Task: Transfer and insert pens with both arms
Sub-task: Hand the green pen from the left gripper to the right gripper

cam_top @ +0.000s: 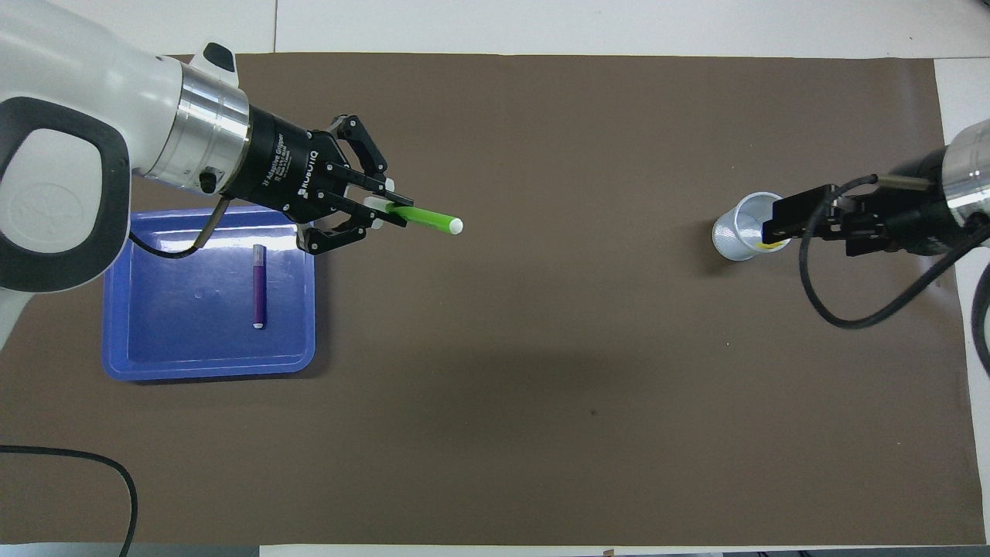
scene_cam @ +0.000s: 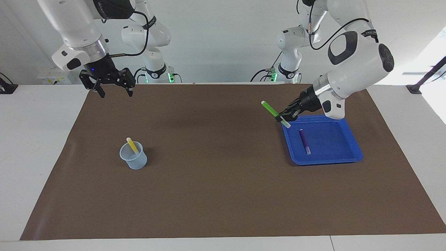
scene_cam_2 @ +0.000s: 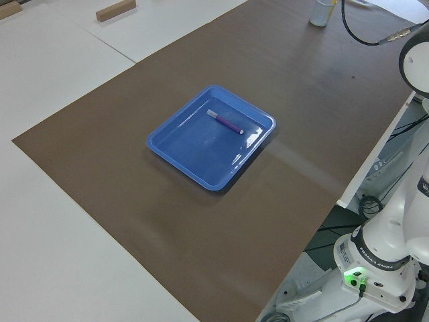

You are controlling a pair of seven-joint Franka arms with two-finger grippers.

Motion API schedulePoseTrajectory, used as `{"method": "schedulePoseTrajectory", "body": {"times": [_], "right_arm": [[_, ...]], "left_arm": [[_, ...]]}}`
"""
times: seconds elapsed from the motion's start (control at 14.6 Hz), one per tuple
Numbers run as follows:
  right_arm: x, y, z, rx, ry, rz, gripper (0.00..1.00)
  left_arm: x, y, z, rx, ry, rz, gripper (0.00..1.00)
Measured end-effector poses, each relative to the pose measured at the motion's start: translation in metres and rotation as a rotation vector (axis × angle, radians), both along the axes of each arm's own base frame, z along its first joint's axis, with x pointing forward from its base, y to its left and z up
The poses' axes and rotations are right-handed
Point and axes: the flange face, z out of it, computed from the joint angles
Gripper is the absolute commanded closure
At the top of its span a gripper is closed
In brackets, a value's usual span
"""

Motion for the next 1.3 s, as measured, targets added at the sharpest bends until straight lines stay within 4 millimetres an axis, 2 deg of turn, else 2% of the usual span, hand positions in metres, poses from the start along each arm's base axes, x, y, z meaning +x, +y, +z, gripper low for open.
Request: {"method": "schedulePoseTrajectory", "body": {"times": [0.14,0.2,0.41,0.55,0.68,0.89,1.09,1.16,1.3], "right_arm": [[-0.003,0.036,0.001,0.073,0.017,-0.063,0.0],[-0.002,0.047,0.001,0.124,0.025,-0.102,0.0],[0.002,0.066,-0.001,0.218,0.033,-0.22,0.0],[0.003,0.086,-0.002,0.239,0.027,-0.284,0.0],[0.006,0.106,-0.006,0.258,0.008,-0.313,0.0],[0.005,0.125,-0.016,0.263,0.014,-0.308,0.0],[-0.003,0.145,-0.022,0.258,0.038,-0.296,0.0],[-0.006,0.15,-0.022,0.257,0.042,-0.292,0.03],[-0.008,0.154,-0.024,0.254,0.046,-0.288,0.2]], "left_arm": [[-0.01,-0.016,-0.007,-0.109,0.069,0.068,1.0],[-0.017,-0.024,-0.016,-0.138,0.088,0.097,1.0],[-0.054,-0.064,-0.049,-0.189,0.13,0.189,1.0],[-0.077,-0.081,-0.066,-0.208,0.156,0.242,1.0],[-0.088,-0.086,-0.073,-0.217,0.176,0.277,1.0],[-0.089,-0.086,-0.077,-0.243,0.202,0.323,1.0],[-0.091,-0.088,-0.08,-0.268,0.221,0.354,1.0],[-0.092,-0.09,-0.081,-0.273,0.222,0.361,1.0],[-0.093,-0.09,-0.083,-0.277,0.229,0.369,1.0]]}}
